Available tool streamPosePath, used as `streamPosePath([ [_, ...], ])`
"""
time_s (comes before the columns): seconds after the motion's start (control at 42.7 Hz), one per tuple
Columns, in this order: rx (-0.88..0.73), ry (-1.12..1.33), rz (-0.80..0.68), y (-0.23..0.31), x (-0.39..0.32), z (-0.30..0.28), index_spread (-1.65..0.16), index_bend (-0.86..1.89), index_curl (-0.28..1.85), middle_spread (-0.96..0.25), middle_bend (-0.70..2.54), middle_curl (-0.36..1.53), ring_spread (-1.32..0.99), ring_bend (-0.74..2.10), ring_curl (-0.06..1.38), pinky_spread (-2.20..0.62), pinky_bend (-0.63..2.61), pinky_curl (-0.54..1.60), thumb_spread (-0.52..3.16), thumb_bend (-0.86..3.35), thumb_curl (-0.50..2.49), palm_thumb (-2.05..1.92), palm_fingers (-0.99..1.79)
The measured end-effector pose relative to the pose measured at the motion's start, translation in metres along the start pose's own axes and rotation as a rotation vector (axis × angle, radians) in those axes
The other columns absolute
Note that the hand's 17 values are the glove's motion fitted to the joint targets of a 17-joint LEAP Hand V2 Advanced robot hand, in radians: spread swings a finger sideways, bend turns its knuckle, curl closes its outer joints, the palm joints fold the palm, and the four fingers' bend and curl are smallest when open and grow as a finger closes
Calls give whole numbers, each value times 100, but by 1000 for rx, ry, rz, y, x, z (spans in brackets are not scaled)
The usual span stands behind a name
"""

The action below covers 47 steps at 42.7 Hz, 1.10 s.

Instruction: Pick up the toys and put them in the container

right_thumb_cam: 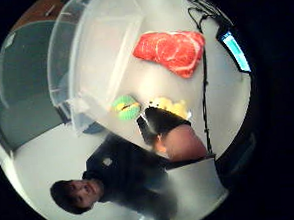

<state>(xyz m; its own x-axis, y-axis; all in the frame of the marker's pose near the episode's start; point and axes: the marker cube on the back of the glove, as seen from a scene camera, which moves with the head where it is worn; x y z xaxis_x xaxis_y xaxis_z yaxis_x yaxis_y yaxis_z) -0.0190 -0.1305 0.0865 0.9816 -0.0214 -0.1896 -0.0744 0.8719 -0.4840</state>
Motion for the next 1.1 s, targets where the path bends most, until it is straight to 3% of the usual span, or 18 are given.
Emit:
streamPosePath([
  [0.304, 15, -34, -39, -73, -21, 90, -24, 9, 14, -3, 11, 18, 0, 20, 14, 3, 84, 33, 124, 5, 23, 17, -20],
  [0.398, 103, -71, -38, -78, -22, 107, -26, 13, 15, -4, 20, 20, -2, 35, 18, 3, 85, 33, 127, 8, 26, 24, 9],
  [0.491, 264, -209, -39, -81, -27, 121, -26, 9, 11, -9, 44, 27, -15, 69, 23, -7, 77, 28, 136, 16, 30, 37, 60],
  [0.562, 382, -295, -29, -81, -28, 126, -25, 7, 10, -12, 50, 30, -21, 89, 30, -17, 82, 30, 137, 20, 34, 46, 78],
  [0.608, 440, -292, -19, -79, -26, 123, -25, 11, 8, -15, 58, 33, -26, 101, 35, -22, 102, 36, 129, 23, 39, 56, 106],
  [0.725, 512, -218, 8, -67, -24, 100, -29, 32, 13, -19, 80, 44, -31, 120, 46, -30, 117, 46, 119, 22, 45, 60, 134],
  [0.936, 643, -288, -51, -8, -57, -12, -33, 72, 26, -23, 108, 58, -35, 133, 56, -39, 124, 56, 101, 17, 55, 59, 124],
  [1.1, 800, -251, -221, 35, -129, -109, -34, 90, 36, -25, 118, 65, -36, 141, 61, -42, 129, 61, 91, 15, 62, 59, 113],
])
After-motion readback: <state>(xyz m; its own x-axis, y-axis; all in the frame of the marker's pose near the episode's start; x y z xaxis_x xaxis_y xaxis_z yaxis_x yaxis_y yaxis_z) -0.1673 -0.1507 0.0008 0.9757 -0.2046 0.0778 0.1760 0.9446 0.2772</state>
